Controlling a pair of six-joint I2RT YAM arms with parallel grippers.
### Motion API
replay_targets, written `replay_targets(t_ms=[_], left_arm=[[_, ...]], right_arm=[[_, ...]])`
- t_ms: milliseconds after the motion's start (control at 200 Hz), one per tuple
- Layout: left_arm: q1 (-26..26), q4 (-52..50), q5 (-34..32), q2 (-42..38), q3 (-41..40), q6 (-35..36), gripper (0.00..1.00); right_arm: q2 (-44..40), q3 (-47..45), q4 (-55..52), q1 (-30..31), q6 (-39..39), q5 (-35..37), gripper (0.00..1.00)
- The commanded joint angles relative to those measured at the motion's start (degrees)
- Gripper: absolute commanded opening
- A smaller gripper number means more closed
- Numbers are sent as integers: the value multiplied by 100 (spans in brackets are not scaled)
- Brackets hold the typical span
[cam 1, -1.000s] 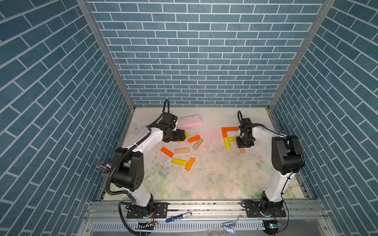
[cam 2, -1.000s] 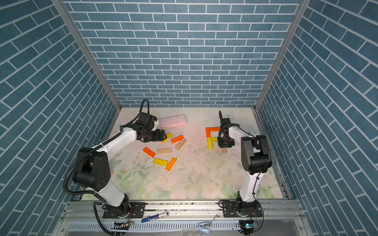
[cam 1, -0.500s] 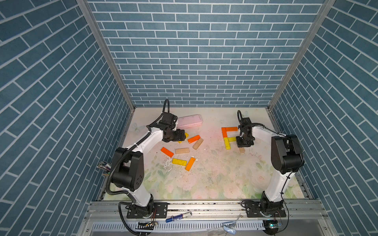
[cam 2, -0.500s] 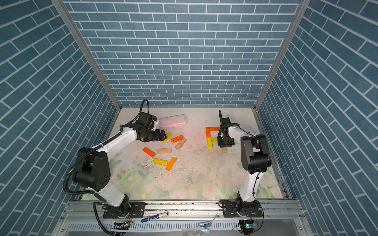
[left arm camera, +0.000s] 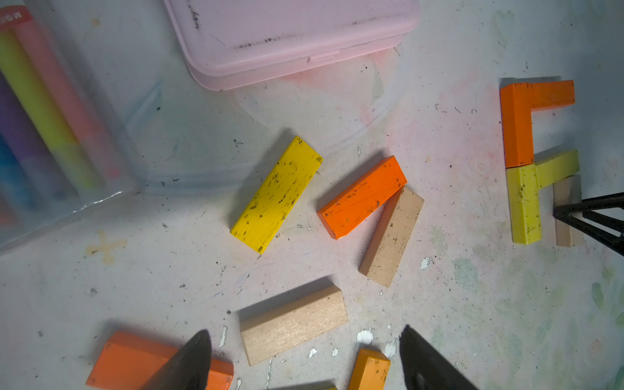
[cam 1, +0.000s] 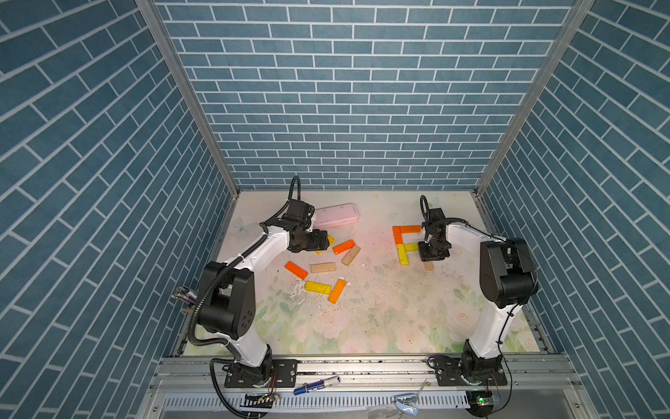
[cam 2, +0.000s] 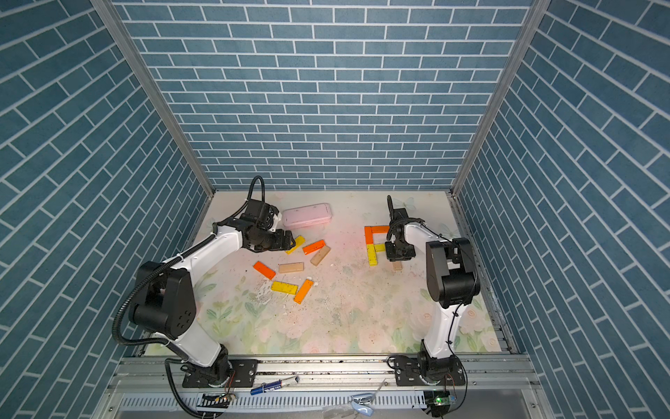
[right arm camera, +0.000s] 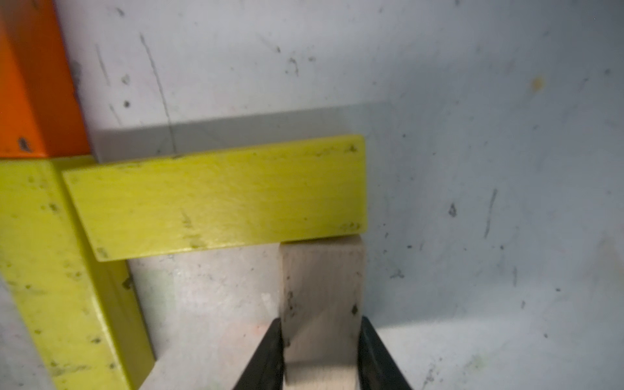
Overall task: Assemble the number 6 with building blocks
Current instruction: Assemble the building block at the center of the board.
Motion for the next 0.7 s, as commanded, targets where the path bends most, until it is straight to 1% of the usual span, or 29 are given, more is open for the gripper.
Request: replay_targets(t_ms=[0, 100, 195, 270, 340, 445, 590, 695], left_arm=[[-43, -84, -35, 131, 145, 58, 88], [-56, -129, -52, 152, 181, 81, 88], [-77, -152, -112, 72, 174, 107, 88], [-114, -167, -182, -1, 157, 136, 88], [-198, -226, -289, -25, 178, 177, 88], [-392, -320, -501, -38, 214, 281, 88], [-774, -412, -852, -42, 206, 499, 88], [-1124, -391, -1055, 1, 146, 678, 87]], right_arm=[[-19, 26, -42, -5, -196, -33, 43], [-249, 106, -117, -8, -213, -36, 50], [-648, 180, -169, -4, -200, 23, 56], [-1068, 168, -144, -10, -142, 66, 59], [-1490, 73, -27, -5, -44, 108, 60], [-2232, -349, 353, -3, 221, 253, 60], [-3138, -1240, 1023, -6, 712, 492, 59], [-3666, -1892, 1399, -7, 1037, 364, 58]])
